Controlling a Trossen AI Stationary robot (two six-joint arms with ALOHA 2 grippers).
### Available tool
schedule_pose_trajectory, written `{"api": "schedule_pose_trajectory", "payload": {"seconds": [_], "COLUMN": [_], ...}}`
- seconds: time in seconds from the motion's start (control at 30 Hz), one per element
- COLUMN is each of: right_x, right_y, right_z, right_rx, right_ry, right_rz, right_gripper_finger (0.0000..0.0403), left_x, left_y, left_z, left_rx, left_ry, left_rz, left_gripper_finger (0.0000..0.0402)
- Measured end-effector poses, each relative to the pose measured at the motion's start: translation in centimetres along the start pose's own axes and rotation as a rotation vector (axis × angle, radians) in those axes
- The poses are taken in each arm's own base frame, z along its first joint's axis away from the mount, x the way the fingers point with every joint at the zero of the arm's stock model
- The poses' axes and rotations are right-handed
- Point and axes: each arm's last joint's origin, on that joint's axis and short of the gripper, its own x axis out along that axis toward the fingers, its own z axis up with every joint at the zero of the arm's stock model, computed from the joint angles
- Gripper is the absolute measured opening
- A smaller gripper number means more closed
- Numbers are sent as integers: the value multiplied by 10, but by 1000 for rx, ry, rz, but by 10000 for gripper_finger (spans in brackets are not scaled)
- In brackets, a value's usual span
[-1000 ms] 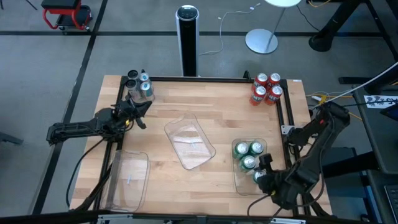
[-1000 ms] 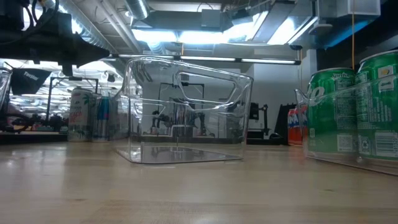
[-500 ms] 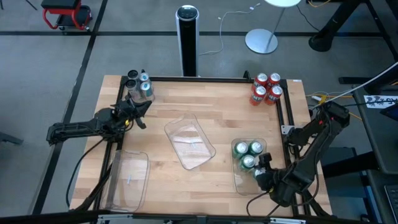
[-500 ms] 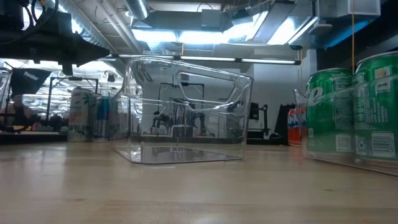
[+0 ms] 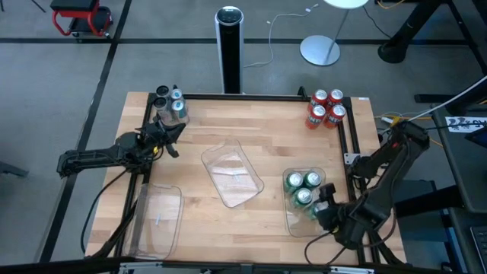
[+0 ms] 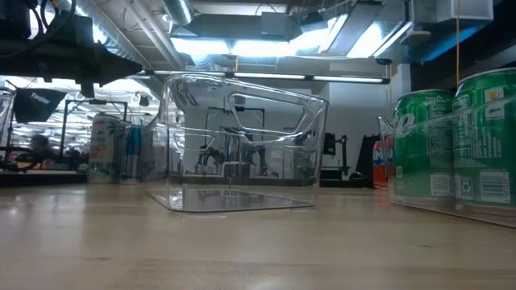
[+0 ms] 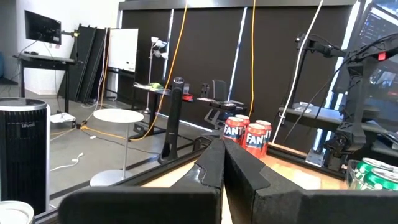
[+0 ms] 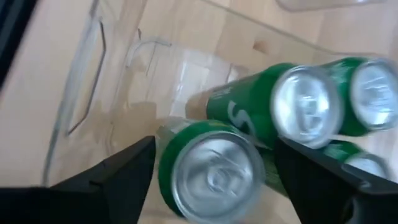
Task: Sort soda cans
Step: Put the green soda can into the right transparent bin, then put the bottom left orange soda can into the middle transparent bin
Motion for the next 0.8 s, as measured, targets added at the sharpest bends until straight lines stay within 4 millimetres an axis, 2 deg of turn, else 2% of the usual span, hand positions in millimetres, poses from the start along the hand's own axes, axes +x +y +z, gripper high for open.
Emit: {"api": "schedule_pose_trajectory", "payload": {"seconds": [0.2, 0.33, 0.43, 0.57, 0.8], "right_x": [-39, -51, -49, -40, -22], "right_y": [-20, -37, -51, -72, -124], "right_z": [5, 9, 14, 23, 36], "right_rx": [-42, -14, 12, 5, -67], "right_ry": [-35, -113, -131, -61, 61], "right_rz": [-109, -245, -313, -315, -388], "right_gripper_finger": [314, 315, 314, 314, 314], "left_x": [0, 0, 0, 0, 0], "left_y": [0, 0, 0, 0, 0], "left_z": [0, 0, 0, 0, 0], "left_rx": [-7, -5, -5, -5, -7], "left_ry": [-4, -1, -1, -2, -5], "left_rz": [0, 0, 0, 0, 0], "left_gripper_finger": [0, 0, 0, 0, 0]}}
